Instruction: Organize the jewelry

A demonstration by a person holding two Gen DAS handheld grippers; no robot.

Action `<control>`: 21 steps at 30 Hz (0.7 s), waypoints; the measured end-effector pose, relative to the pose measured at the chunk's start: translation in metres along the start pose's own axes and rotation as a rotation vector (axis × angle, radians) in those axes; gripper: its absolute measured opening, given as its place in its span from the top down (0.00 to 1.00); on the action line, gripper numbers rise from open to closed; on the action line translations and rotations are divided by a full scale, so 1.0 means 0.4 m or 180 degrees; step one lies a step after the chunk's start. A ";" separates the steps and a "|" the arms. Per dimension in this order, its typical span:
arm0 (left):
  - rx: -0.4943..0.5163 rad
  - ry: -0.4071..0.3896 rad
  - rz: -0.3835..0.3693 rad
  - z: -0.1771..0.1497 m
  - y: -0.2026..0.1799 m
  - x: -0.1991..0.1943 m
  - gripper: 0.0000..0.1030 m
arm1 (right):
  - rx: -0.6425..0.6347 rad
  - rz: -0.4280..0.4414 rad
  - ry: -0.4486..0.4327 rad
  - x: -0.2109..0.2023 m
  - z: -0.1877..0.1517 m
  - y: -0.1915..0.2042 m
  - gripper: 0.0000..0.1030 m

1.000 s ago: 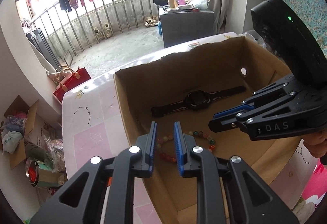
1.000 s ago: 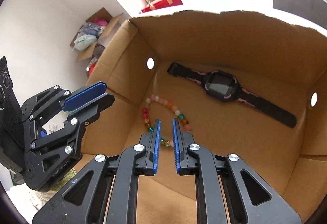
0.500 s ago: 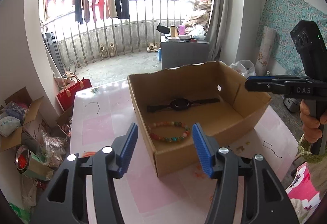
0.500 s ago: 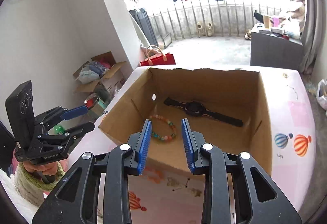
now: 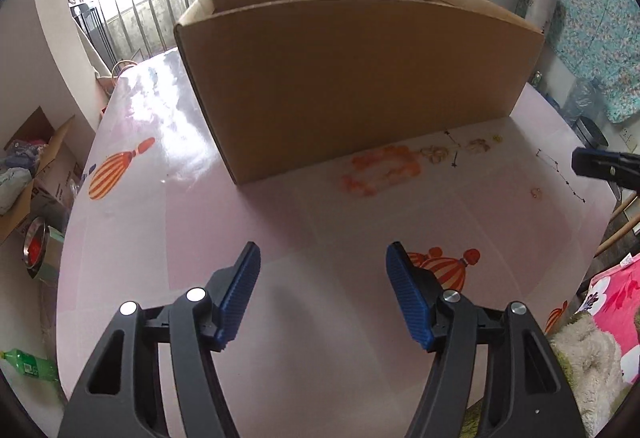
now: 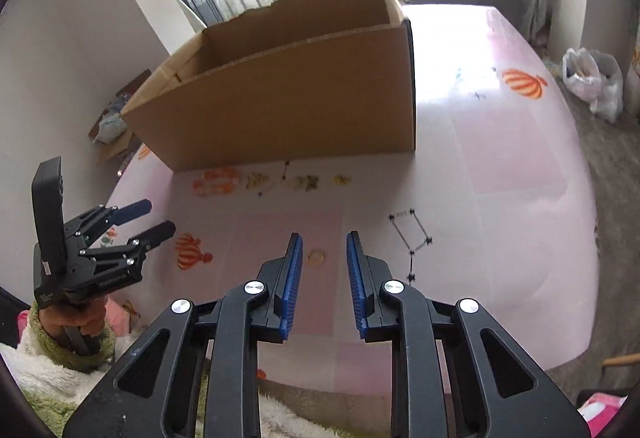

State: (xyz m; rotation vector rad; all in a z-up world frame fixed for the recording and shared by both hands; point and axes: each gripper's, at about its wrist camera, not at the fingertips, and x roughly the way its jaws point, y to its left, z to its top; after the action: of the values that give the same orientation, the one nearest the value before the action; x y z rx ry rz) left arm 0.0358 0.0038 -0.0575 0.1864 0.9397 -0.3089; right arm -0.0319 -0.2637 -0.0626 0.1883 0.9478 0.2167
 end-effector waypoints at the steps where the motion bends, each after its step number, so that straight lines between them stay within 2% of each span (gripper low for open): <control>1: -0.0024 0.0003 0.0014 -0.004 -0.002 0.005 0.38 | -0.0019 -0.0030 0.0043 0.011 -0.010 0.004 0.81; 3: -0.0028 -0.0017 0.0047 -0.008 -0.008 0.009 0.38 | -0.0066 -0.0057 0.0094 0.027 -0.023 0.018 0.82; 6: 0.0037 -0.0189 0.0053 0.001 -0.025 -0.003 0.38 | -0.0120 -0.0038 0.0075 0.037 -0.015 0.039 0.82; 10: 0.0213 -0.0372 -0.0058 0.033 -0.056 -0.010 0.39 | -0.0129 0.0047 -0.0013 0.046 0.004 0.058 0.82; 13: 0.0338 -0.0379 -0.0131 0.062 -0.077 0.008 0.45 | -0.0098 0.0092 -0.0069 0.042 0.008 0.053 0.82; 17: 0.0456 -0.0232 -0.0216 0.093 -0.100 0.070 0.57 | 0.0046 0.0132 -0.0083 0.035 0.007 0.030 0.82; 19: 0.0555 -0.0251 -0.0160 0.100 -0.114 0.087 0.59 | 0.0118 0.0121 -0.0088 0.034 0.007 0.015 0.82; 21: 0.0625 -0.0214 -0.0160 0.103 -0.120 0.094 0.73 | 0.0166 0.0096 -0.0084 0.031 0.004 0.001 0.81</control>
State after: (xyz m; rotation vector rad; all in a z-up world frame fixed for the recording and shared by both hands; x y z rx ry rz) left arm 0.0715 -0.0601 -0.0655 0.3308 0.8480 -0.4518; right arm -0.0236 -0.2600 -0.0715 0.2530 0.9253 0.2171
